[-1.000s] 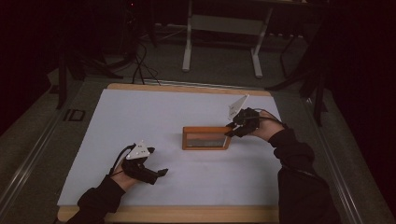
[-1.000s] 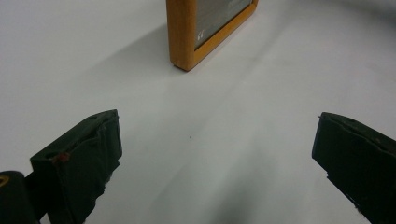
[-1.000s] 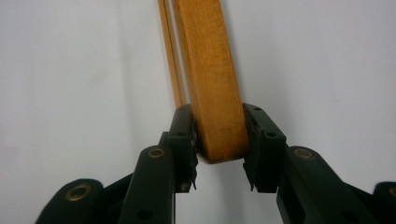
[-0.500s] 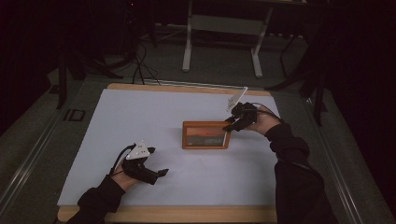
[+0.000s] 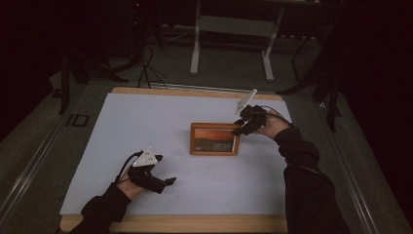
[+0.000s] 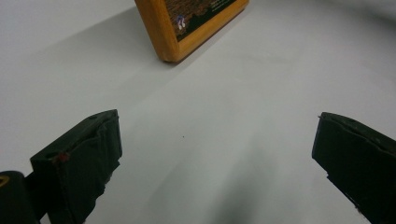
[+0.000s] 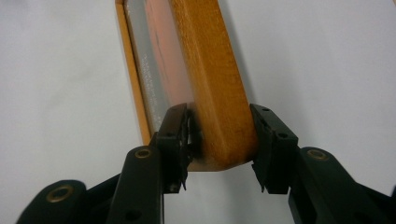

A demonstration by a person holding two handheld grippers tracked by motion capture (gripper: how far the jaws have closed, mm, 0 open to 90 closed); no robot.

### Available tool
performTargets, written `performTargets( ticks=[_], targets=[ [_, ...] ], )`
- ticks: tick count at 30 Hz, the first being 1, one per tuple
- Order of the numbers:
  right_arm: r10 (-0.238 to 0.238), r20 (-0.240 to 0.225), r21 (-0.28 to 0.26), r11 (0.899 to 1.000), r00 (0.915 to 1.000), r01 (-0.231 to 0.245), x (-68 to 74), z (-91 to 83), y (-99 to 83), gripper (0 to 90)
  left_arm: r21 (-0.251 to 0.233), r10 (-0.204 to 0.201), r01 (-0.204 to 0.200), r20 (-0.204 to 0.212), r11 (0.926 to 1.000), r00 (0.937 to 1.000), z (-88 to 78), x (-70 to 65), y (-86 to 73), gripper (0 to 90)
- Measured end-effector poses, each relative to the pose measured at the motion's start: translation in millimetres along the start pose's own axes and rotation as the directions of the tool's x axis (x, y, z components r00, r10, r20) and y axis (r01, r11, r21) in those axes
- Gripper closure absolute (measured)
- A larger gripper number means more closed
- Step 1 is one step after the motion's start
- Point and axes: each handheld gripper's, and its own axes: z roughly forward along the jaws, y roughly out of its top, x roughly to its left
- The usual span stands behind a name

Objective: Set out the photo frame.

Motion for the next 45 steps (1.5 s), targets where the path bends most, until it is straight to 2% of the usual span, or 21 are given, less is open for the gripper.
performTargets(
  ticks=[6, 9, 12, 15, 17, 21, 22, 24, 25, 27, 28, 30, 31, 34, 36, 40, 42, 45],
  targets=[
    [0.009, 0.025, 0.020, 1.000, 0.9997, -0.009, 1.7, 2.3, 2.1, 56.4, 0.000, -0.001, 0.001, 0.004, 1.0000, 1.0000, 0.0, -0.2, -0.1, 2.0],
    [-0.007, 0.049, 0.029, 1.000, 0.9988, 0.006, 4.2, 2.2, 3.6, 55.5, 0.004, 0.002, -0.002, 0.006, 1.0000, 1.0000, 0.4, -0.1, -0.4, 2.0],
    [-0.002, 0.085, 0.018, 1.000, 0.9964, 0.000, 6.5, -1.1, 5.9, 49.0, 0.005, -0.001, 0.001, 0.009, 1.0000, 1.0000, 0.9, -0.1, -0.8, 2.0],
    [0.013, 0.101, 0.003, 1.000, 0.9948, -0.014, 9.4, -5.2, 8.8, 42.9, 0.008, 0.001, -0.001, 0.010, 1.0000, 0.9999, 1.2, -0.4, -0.9, 2.0],
    [0.024, 0.093, 0.003, 1.000, 0.9953, -0.025, 10.5, -6.5, 9.6, 42.0, 0.009, 0.000, -0.001, 0.010, 1.0000, 0.9999, 1.1, -0.5, -0.9, 2.0],
    [0.054, 0.082, -0.038, 0.998, 0.9952, -0.051, 15.8, -12.5, 11.7, 35.1, 0.010, 0.002, -0.002, 0.012, 1.0000, 0.9999, 1.0, -0.7, -0.8, 2.0],
    [0.076, 0.080, -0.067, 0.995, 0.9939, -0.071, 20.5, -16.4, 11.7, 29.4, 0.010, 0.002, -0.002, 0.012, 0.9999, 0.9999, 1.0, -0.8, -0.8, 2.0],
    [0.081, 0.089, -0.082, 0.994, 0.9928, -0.073, 21.4, -17.4, 11.6, 26.4, 0.009, 0.000, 0.000, 0.013, 1.0000, 0.9999, 0.8, -0.5, -0.7, 2.0],
    [0.107, 0.089, -0.119, 0.988, 0.9903, -0.096, 24.8, -21.8, 10.4, 19.8, 0.010, 0.000, 0.000, 0.012, 1.0000, 0.9999, 0.8, -0.4, -0.8, 2.0],
    [0.106, 0.096, -0.129, 0.987, 0.9897, -0.094, 26.2, -23.0, 9.8, 17.8, 0.009, -0.003, 0.003, 0.013, 1.0000, 0.9999, 0.9, -0.4, -0.9, 2.0],
    [0.114, 0.121, -0.156, 0.983, 0.9861, -0.095, 30.2, -27.3, 8.7, 17.4, 0.010, -0.001, 0.001, 0.014, 0.9999, 0.9999, 1.0, -0.5, -0.9, 2.0],
    [0.118, 0.115, -0.174, 0.980, 0.9864, -0.097, 34.6, -31.0, 7.3, 14.7, 0.009, -0.002, 0.001, 0.015, 1.0000, 0.9999, 0.7, -0.5, -0.8, 2.0],
    [0.118, 0.115, -0.174, 0.980, 0.9864, -0.097, 34.6, -31.0, 7.3, 14.7, 0.009, -0.002, 0.002, 0.014, 1.0000, 0.9999, 0.5, -0.6, -0.7, 2.0],
    [0.157, 0.092, -0.213, 0.968, 0.9833, -0.135, 42.0, -35.4, 1.8, 15.1, 0.009, -0.001, 0.001, 0.016, 1.0000, 0.9999, 0.4, -0.8, -0.9, 2.0],
    [0.175, 0.095, -0.226, 0.963, 0.9800, -0.150, 46.8, -36.8, -2.0, 14.6, 0.007, -0.001, 0.001, 0.017, 1.0000, 0.9999, 0.1, -1.0, -1.0, 2.0],
    [0.176, 0.111, -0.263, 0.954, 0.9781, -0.142, 61.2, -40.3, -9.7, 14.6, 0.007, -0.001, 0.001, 0.015, 1.0000, 0.9999, -0.1, -0.7, -0.9, 2.0],
    [0.174, 0.101, -0.287, 0.948, 0.9796, -0.138, 69.0, -41.8, -13.7, 14.6, 0.009, 0.001, -0.001, 0.014, 1.0000, 0.9999, -0.1, -0.7, -0.9, 2.0],
    [0.163, 0.117, -0.296, 0.947, 0.9796, -0.122, 81.5, -42.6, -18.6, 14.5, 0.010, 0.003, -0.003, 0.013, 0.9999, 0.9999, 0.2, -0.9, -1.0, 2.0]
  ],
)
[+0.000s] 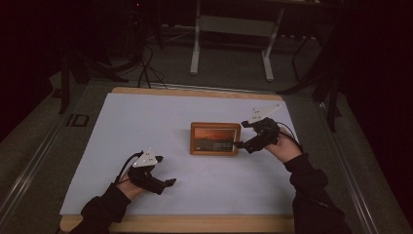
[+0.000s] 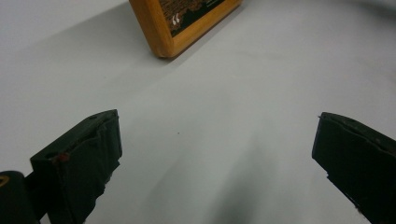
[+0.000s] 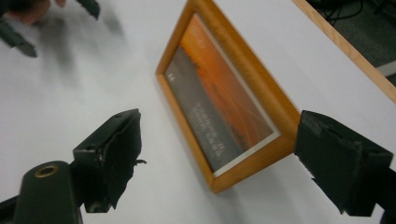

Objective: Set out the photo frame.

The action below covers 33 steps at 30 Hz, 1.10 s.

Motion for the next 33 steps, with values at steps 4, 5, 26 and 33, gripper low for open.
performTargets(
  ticks=[4, 5, 26, 33],
  targets=[
    [0.004, -0.002, -0.029, 1.000, 1.0000, -0.004, 12.2, -4.4, -8.0, 14.5, -0.002, -0.003, 0.003, 0.001, 1.0000, 1.0000, -0.2, -0.4, 0.1, 2.0],
    [0.005, -0.010, -0.030, 1.000, 0.9999, -0.006, 16.2, -4.6, -10.8, 14.5, -0.002, -0.001, 0.001, 0.000, 1.0000, 1.0000, -0.3, -0.4, 0.1, 2.0],
    [0.089, -0.058, -0.099, 0.991, 0.9943, -0.095, 54.8, 10.9, -77.9, 14.6, 0.001, 0.002, -0.002, 0.002, 1.0000, 1.0000, -1.2, -0.9, 0.3, 2.0],
    [0.121, -0.087, -0.081, 0.989, 0.9889, -0.128, 64.3, 23.9, -98.3, 14.4, 0.004, 0.009, -0.009, -0.004, 0.9999, 0.9999, -1.4, -1.3, 0.2, 2.0]
  ],
)
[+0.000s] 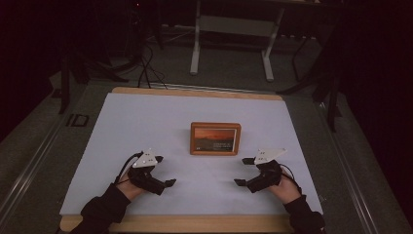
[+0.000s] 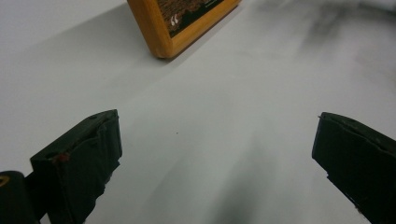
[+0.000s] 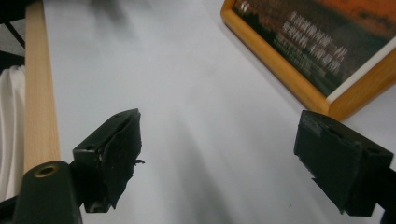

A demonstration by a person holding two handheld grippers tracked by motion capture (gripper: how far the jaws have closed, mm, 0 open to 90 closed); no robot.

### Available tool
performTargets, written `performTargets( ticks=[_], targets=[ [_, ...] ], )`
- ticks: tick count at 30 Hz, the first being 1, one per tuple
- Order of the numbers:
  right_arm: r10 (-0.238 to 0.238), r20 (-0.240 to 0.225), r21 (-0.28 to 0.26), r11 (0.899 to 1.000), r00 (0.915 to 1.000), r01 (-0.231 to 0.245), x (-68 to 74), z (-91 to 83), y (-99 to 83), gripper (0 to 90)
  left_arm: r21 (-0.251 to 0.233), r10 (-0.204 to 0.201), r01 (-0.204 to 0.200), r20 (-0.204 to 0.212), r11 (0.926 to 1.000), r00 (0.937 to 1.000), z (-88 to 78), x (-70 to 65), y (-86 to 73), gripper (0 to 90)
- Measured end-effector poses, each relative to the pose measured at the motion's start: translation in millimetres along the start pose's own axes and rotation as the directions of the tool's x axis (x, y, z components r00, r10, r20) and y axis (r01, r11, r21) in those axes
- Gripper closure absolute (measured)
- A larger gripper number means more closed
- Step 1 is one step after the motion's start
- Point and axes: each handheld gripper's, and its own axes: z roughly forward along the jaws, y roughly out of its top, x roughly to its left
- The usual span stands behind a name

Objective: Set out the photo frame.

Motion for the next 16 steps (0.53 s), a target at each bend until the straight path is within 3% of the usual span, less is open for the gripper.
performTargets(
  ticks=[5, 16],
  targets=[
    [0.005, -0.020, -0.001, 1.000, 0.9998, -0.005, 4.3, 5.3, -11.5, 14.0, 0.002, -0.001, 0.001, 0.008, 1.0000, 1.0000, 1.2, -0.8, -0.5, 2.0],
    [-0.026, 0.011, -0.015, 1.000, 0.9996, 0.027, 7.4, 7.1, -18.9, 14.0, -0.002, 0.003, -0.003, 0.013, 1.0000, 0.9999, 1.0, -1.7, 0.2, 2.0]
  ],
)
